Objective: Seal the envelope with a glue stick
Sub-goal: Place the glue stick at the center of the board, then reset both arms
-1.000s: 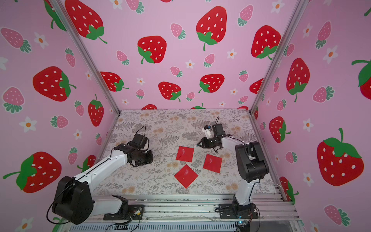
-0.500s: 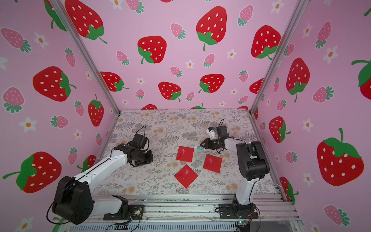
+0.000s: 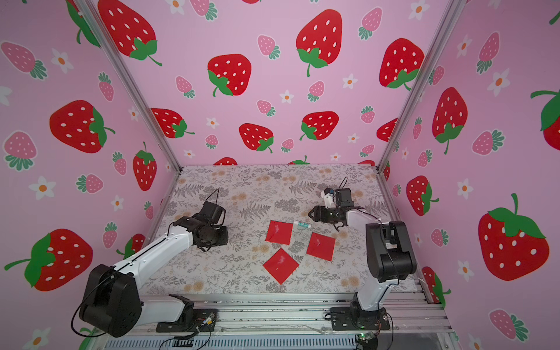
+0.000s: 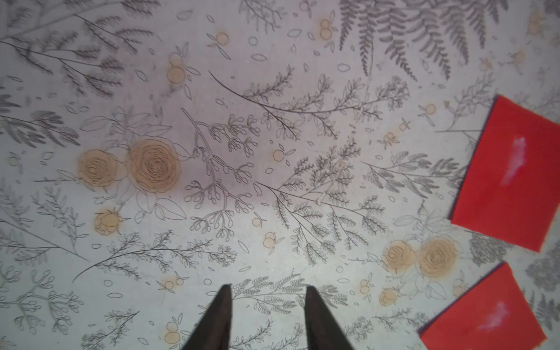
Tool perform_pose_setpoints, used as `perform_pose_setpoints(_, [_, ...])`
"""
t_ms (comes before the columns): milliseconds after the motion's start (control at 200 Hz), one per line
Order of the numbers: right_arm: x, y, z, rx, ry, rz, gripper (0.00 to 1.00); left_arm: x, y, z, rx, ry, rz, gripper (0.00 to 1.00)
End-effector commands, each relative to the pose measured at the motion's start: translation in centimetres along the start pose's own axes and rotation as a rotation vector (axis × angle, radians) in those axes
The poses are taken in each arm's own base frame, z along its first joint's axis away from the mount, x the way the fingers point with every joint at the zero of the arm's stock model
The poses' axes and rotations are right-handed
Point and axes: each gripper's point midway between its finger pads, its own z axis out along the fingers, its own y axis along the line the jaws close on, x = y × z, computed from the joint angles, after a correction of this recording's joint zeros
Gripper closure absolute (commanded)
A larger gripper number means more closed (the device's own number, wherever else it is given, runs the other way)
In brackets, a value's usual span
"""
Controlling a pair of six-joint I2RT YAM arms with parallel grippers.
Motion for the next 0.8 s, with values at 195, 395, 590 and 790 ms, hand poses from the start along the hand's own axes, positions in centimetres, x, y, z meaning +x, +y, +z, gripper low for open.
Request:
perform_pose_setpoints(195, [-2.1, -4.7, -6.7, 0.346, -0.168, -0.086, 0.01, -7.1, 4.5, -2.3, -0.235, -0.365, -0.01, 0.16])
perform_pose_setpoints(395, [-3.0, -8.6, -9.5, 0.537, -0.318, -0.113, 0.01, -9.6, 7.8, -3.8, -0.415, -0.605, -0.008, 0.15])
perform_pose_setpoints(590, [-2.5, -11.2, -10.9, 0.575, -0.523, -0.079, 0.01, -10.5, 8.7, -1.7, -0.445, -0.683, 0.111, 0.15])
perform_pose_setpoints(790, [-2.3, -11.9, -10.6, 0.542, -0.595, -0.087, 0.01, -11.4, 7.8, 0.6, -0.3, -0.787, 0.132, 0.15])
